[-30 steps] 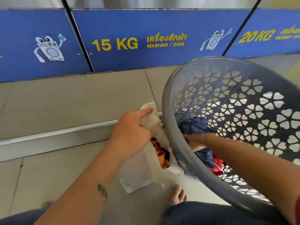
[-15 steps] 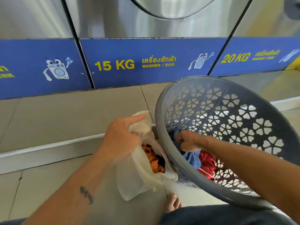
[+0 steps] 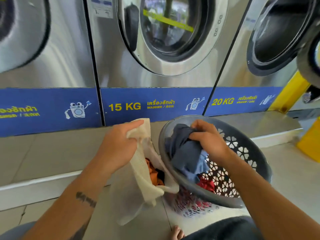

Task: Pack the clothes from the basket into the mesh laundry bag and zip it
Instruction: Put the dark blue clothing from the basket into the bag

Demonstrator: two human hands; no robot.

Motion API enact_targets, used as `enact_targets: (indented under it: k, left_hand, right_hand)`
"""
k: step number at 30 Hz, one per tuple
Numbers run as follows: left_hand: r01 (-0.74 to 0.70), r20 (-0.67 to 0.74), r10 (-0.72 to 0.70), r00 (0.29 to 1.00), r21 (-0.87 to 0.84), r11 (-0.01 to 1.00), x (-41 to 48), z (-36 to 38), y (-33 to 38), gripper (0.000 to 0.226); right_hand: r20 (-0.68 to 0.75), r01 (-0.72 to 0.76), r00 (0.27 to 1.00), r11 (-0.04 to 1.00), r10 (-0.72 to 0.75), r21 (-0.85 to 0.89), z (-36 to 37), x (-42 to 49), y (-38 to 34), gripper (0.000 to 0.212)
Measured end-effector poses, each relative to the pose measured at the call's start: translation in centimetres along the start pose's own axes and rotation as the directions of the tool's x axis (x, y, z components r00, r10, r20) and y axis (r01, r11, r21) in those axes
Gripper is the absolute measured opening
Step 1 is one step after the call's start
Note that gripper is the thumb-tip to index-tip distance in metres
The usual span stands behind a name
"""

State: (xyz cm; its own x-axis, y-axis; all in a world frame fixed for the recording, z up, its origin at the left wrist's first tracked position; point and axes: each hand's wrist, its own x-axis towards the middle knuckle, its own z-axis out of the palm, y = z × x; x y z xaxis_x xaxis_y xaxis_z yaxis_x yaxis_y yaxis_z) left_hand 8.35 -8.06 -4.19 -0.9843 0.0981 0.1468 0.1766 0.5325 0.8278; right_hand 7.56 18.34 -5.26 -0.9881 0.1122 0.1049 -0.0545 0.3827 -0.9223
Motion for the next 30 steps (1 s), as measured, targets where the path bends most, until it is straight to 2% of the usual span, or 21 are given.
enact_targets:
  k: [4,6,9,12,14,15,17,19,20,21,22,23,24,25,26,27,28,30]
  left_hand:
    - [-0.008,-0.013,0.007,1.000,-0.066,0.998,-0.5,-1.0,1.2,0.062]
    - [-0.006,-0.013,0.005,1.000,-0.097,0.995,-0.5,-1.2,1.2,0.064]
    - [0.005,-0.002,-0.005,1.000,-0.090,0.996,-0.7,-1.4,1.0,0.065]
    - [0.007,0.040,-0.004,0.999,-0.091,0.996,-1.1,-1.2,0.8,0.067]
    - [-0.007,0.062,0.014,0.998,-0.098,0.995,-1.5,-1.0,0.8,0.066]
    - [-0.021,0.069,0.029,0.997,-0.106,0.994,-1.6,-0.9,1.0,0.066]
    - [-0.033,0.063,0.041,0.997,-0.125,0.992,-1.7,-0.9,1.3,0.064]
    - [-0.037,0.026,0.041,0.999,-0.144,0.989,-1.6,-1.2,1.4,0.061]
    - [-0.030,0.008,0.031,0.999,-0.150,0.988,-1.5,-1.4,1.4,0.059]
    - [-0.022,-0.005,0.021,1.000,-0.155,0.988,-1.4,-1.5,1.2,0.057]
    - [-0.014,-0.008,0.013,1.000,-0.155,0.988,-1.2,-1.6,0.9,0.057]
    - [-0.005,-0.006,0.004,1.000,-0.156,0.988,-1.1,-1.6,0.7,0.057]
    - [0.001,-0.002,-0.001,1.000,-0.150,0.989,-1.0,-1.5,0.5,0.057]
    - [0.005,0.007,-0.004,1.000,-0.146,0.989,-1.0,-1.3,0.4,0.058]
    - [0.007,0.019,-0.005,1.000,-0.140,0.990,-1.0,-1.0,0.2,0.058]
    - [0.010,0.032,-0.006,0.999,-0.134,0.991,-1.0,-0.7,0.1,0.059]
    - [0.012,0.043,-0.006,0.999,-0.132,0.991,-0.9,-0.4,0.1,0.059]
    - [0.023,0.059,-0.014,0.998,-0.139,0.990,-0.9,0.1,0.0,0.057]
  right_hand:
    - [-0.044,0.071,0.997,0.965,-0.061,0.252,3.0,-3.2,-3.3,0.012]
    - [-0.002,0.089,0.996,0.956,-0.093,0.278,5.3,-4.8,-3.2,0.015]
    - [0.138,0.110,0.982,0.988,-0.125,0.112,8.1,-5.9,-1.3,0.013]
    - [0.309,0.053,0.949,0.998,-0.056,0.019,9.2,-6.0,0.1,0.019]
    - [0.373,0.169,0.922,0.973,-0.100,-0.157,9.7,-6.1,0.3,0.023]
    - [0.419,0.271,0.898,0.921,-0.137,-0.280,9.9,-6.2,0.2,0.022]
    - [0.462,0.477,0.852,0.729,-0.247,-0.491,10.7,-6.5,-0.1,0.012]
    - [0.373,0.550,0.834,0.558,-0.407,-0.622,11.1,-6.4,-0.1,0.020]
    - [0.284,0.514,0.842,0.521,-0.458,-0.681,11.0,-6.2,0.1,0.034]
    - [0.190,0.428,0.875,0.531,-0.445,-0.731,10.8,-6.0,0.2,0.050]
    - [0.111,0.312,0.926,0.567,-0.360,-0.762,10.1,-5.6,0.5,0.067]
    - [0.066,0.182,0.977,0.620,-0.205,-0.763,9.3,-5.2,0.9,0.082]
    - [0.069,0.062,0.997,0.674,-0.017,-0.736,8.4,-4.7,1.6,0.094]
    - [0.109,-0.024,0.985,0.737,0.132,-0.675,7.7,-4.4,2.3,0.101]
    - [0.155,-0.071,0.967,0.799,0.201,-0.597,7.3,-4.1,2.9,0.101]
    - [0.175,-0.079,0.964,0.842,0.201,-0.533,7.2,-4.1,3.2,0.096]
    - [0.166,-0.063,0.971,0.854,0.172,-0.517,7.4,-4.1,3.3,0.089]
    - [0.119,0.016,0.991,0.800,0.069,-0.600,8.0,-4.4,3.2,0.072]
